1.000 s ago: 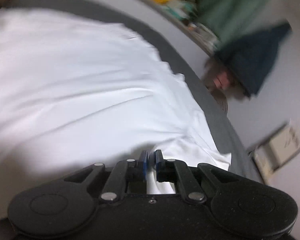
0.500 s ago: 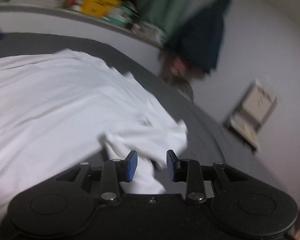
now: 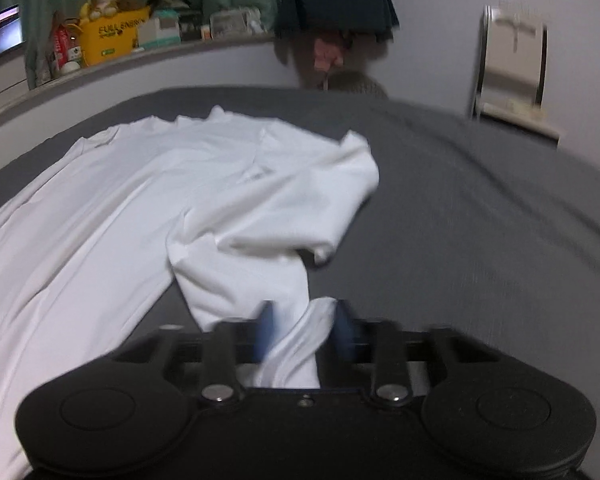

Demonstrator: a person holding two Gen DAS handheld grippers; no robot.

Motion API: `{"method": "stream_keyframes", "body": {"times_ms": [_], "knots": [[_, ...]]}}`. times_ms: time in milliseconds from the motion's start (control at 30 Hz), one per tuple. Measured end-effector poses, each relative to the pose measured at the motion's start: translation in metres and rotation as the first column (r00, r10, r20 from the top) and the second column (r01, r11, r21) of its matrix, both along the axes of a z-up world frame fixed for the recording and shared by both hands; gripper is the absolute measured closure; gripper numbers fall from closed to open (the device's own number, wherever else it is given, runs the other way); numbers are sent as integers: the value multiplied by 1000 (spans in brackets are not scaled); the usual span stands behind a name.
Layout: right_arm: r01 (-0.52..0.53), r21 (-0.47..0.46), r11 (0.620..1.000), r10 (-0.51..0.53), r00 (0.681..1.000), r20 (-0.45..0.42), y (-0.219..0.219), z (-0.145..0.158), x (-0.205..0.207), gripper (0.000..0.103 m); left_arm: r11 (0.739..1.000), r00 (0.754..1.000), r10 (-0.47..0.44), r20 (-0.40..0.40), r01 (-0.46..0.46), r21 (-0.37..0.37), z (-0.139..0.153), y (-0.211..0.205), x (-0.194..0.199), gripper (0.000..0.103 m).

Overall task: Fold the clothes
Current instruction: 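Pull the held sleeve outward from the shirt body with the right gripper, then open the right gripper to release the straightened sleeve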

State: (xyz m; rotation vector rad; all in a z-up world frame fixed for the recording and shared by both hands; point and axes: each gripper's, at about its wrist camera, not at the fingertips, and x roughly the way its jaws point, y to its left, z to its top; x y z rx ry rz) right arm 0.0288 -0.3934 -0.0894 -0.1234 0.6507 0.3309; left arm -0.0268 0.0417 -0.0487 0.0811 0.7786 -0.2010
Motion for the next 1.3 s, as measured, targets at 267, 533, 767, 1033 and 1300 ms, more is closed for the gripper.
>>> {"method": "stream_keyframes", "body": {"times_ms": [267,533,767,1033,1300], "knots": [[238,226,945,-291,925,243,-55,48,-24,98,1000,1000,0,-2,0,7,0,-1,1,0],[705,296,645,-748,661,54,-188,68,47,99,1000,1000,13,-1,-13,16,0,0,1,0],[859,65,508,-852,513,-108,-236,36,108,99,999,999,30,-17,-29,30,-2,1,7,0],[854,-19,520,-846,512,-151,-257,10,113,99,999,998,25,-52,-23,36,-10,0,13,0],[777,46,628,-739,615,-275,-276,23,90,70,999,999,17,-43,-15,45,-8,-1,10,0]]}}
